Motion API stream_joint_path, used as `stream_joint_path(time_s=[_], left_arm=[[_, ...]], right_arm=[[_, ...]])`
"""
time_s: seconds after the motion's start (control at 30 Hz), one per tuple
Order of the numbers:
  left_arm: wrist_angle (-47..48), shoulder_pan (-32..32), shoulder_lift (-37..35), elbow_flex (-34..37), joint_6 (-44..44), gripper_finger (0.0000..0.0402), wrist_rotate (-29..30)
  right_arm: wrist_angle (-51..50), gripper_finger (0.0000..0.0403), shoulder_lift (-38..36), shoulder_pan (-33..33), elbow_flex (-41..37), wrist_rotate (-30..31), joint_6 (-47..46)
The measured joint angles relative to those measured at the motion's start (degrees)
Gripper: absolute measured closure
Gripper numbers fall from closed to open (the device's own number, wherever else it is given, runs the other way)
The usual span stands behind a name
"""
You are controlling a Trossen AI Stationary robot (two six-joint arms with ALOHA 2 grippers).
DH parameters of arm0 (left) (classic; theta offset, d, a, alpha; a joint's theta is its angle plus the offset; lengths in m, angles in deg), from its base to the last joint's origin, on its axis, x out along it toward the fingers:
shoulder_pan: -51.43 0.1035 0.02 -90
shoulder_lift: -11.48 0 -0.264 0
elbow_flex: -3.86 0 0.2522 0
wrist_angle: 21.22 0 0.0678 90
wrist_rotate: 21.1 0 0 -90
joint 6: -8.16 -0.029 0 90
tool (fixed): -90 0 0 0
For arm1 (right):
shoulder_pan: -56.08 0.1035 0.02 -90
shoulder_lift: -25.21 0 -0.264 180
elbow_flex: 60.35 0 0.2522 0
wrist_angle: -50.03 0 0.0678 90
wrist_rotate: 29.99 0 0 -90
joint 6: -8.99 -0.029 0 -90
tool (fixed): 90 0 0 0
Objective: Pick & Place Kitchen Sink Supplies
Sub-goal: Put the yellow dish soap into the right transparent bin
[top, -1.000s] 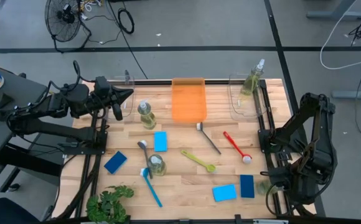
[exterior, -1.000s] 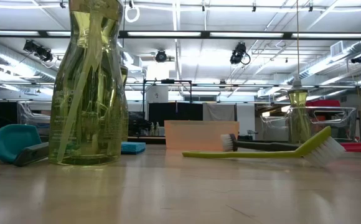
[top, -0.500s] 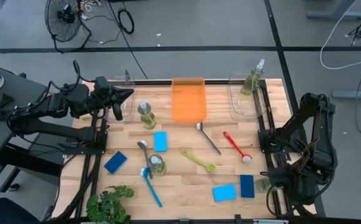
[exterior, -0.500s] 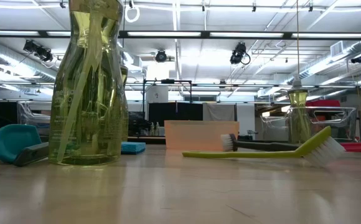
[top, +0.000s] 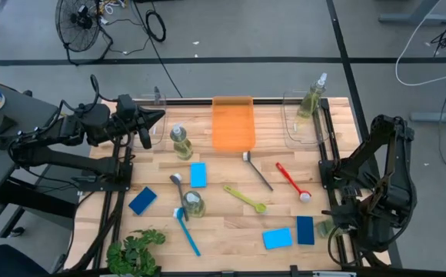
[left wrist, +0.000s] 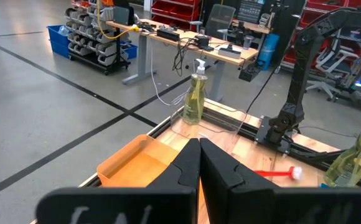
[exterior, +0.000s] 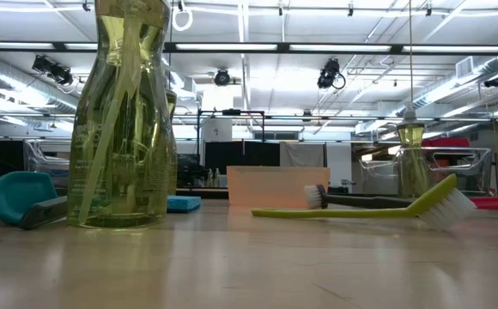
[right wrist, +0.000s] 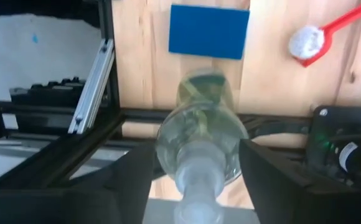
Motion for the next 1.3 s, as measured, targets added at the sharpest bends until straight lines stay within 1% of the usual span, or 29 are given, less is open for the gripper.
stream_joint_path(time_s=[0.07,0.17,0.73,1.3], left_arm=[[-0.01,0.0,-0.02,0.0,-0.01,0.039,0.0],[-0.01,0.01,-0.02,0.0,-0.01,0.039,0.0],[-0.01,0.0,0.0,0.0,0.01,0.039,0.0],[-0.01,0.02,-0.02,0.0,-0.01,0.039,0.0]], right_arm=[[-0.55,0.0153,0.0,0.0,0.0,-0.93,0.0],[-1.64,0.015,0.0,0.0,0.0,-2.28,-0.07],[-1.95,0.019,0.0,0.44,0.0,-1.37,1.7],[-1.21,0.0193,0.22,0.42,-0.02,-1.24,2.01]])
